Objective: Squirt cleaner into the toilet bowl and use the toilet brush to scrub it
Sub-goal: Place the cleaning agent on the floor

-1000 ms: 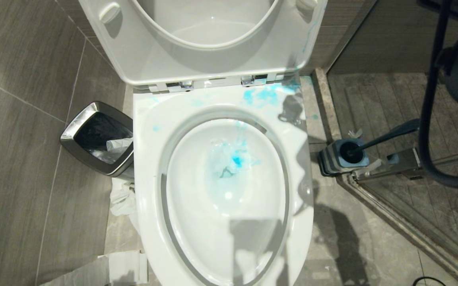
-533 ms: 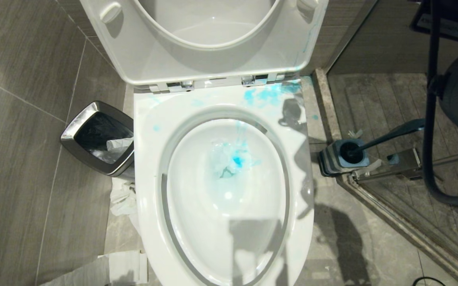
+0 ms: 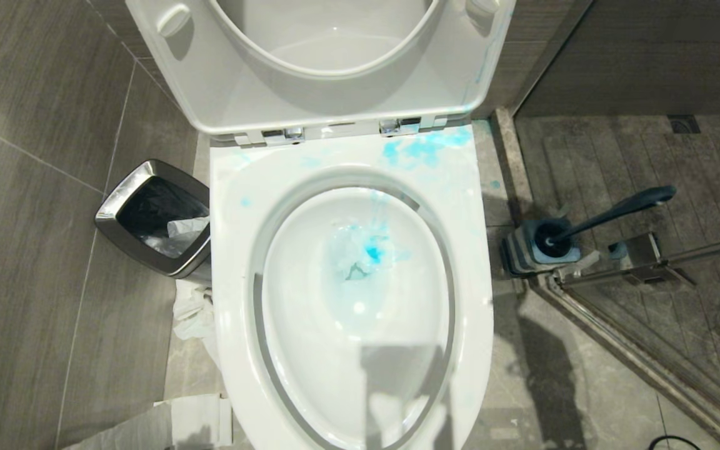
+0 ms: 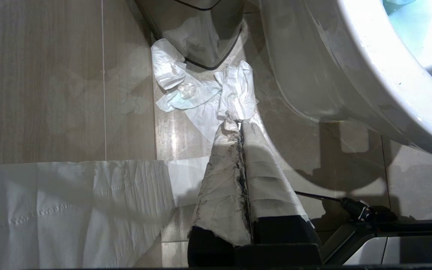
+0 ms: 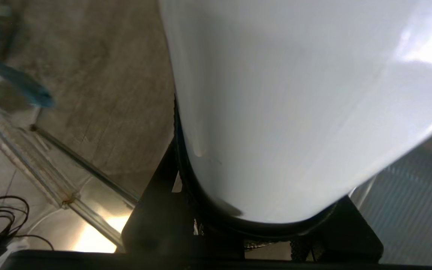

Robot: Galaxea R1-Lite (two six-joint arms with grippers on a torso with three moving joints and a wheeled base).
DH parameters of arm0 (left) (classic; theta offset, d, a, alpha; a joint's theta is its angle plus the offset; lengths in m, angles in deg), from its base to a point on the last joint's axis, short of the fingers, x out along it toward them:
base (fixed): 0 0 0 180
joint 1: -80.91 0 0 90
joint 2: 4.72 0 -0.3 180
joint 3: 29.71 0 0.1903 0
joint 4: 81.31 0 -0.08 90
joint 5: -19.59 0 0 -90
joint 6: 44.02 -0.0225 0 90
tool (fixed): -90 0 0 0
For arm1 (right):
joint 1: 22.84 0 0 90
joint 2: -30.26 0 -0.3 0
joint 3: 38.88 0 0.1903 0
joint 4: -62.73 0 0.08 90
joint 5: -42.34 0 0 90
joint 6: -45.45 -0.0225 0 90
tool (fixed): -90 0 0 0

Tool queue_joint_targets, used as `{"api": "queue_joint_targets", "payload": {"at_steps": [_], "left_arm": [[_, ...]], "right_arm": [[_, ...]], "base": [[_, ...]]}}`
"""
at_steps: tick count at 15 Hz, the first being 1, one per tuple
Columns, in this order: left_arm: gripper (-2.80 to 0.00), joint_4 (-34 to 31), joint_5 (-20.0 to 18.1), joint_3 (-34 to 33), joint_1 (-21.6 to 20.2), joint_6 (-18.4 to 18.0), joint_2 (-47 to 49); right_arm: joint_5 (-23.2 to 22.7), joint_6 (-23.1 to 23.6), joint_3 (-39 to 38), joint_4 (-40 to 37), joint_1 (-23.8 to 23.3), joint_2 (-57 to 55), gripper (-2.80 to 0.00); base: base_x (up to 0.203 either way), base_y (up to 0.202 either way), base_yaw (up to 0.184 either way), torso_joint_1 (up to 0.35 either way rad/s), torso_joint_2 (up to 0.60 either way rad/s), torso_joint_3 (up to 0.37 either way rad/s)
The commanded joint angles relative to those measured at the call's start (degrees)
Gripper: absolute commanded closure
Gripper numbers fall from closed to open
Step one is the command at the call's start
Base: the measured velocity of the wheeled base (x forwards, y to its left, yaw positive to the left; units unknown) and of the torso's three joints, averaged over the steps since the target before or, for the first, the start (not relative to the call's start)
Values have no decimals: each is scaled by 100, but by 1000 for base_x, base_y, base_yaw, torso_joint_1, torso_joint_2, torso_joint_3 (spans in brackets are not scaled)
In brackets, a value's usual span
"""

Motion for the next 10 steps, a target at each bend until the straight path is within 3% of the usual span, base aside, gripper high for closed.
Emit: {"api": "queue_joint_targets", "payload": {"at_steps": [1, 5, 10], "left_arm": [[0, 0, -1, 0, -2, 0, 9], [0, 0, -1, 0, 1, 0, 9], [0, 0, -1, 0, -2, 0, 9]], "right_arm": [[54, 89, 144, 58, -423, -178, 0], [54, 89, 101, -89, -878, -1239, 0], [54, 89, 258, -4009, -1528, -855, 0]], "base": [[0, 0, 0, 0, 0, 0], [0, 0, 0, 0, 0, 0], [0, 0, 0, 0, 0, 0]]}}
